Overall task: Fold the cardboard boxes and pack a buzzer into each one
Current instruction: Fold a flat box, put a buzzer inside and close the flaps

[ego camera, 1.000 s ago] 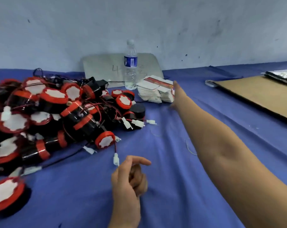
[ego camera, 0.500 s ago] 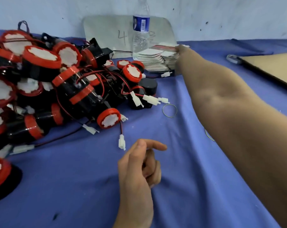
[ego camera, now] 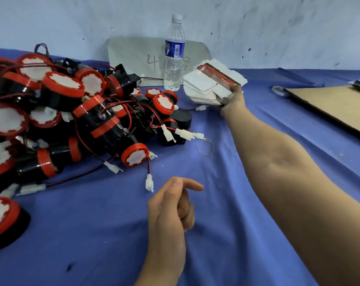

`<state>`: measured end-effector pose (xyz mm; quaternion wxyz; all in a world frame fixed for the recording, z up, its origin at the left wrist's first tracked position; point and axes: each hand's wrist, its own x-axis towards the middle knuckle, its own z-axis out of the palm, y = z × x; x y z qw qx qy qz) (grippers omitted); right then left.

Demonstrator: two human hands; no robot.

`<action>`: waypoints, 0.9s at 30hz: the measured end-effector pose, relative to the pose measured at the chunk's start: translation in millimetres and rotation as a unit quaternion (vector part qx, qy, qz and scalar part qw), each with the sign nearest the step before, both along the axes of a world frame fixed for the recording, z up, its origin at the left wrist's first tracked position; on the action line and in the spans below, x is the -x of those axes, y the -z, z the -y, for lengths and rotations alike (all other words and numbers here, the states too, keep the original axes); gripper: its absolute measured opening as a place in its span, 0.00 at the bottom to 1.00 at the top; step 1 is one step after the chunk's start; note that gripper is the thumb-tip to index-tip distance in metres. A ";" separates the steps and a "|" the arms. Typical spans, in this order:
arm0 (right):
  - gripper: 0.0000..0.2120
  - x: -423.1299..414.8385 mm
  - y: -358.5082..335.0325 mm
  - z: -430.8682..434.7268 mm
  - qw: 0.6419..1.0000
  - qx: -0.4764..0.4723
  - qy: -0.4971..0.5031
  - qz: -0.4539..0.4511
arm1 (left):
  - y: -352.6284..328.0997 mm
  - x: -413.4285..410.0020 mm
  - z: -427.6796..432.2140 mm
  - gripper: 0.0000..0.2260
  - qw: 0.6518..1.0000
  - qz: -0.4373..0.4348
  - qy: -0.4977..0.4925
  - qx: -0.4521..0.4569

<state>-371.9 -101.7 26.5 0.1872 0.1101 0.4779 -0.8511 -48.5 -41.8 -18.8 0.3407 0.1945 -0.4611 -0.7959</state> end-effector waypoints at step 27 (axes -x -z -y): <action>0.17 -224.9 7.7 -185.9 0.836 -0.415 -0.152 -0.325 | -6.8 -15.8 -11.0 0.15 0.974 0.089 -0.113 0.175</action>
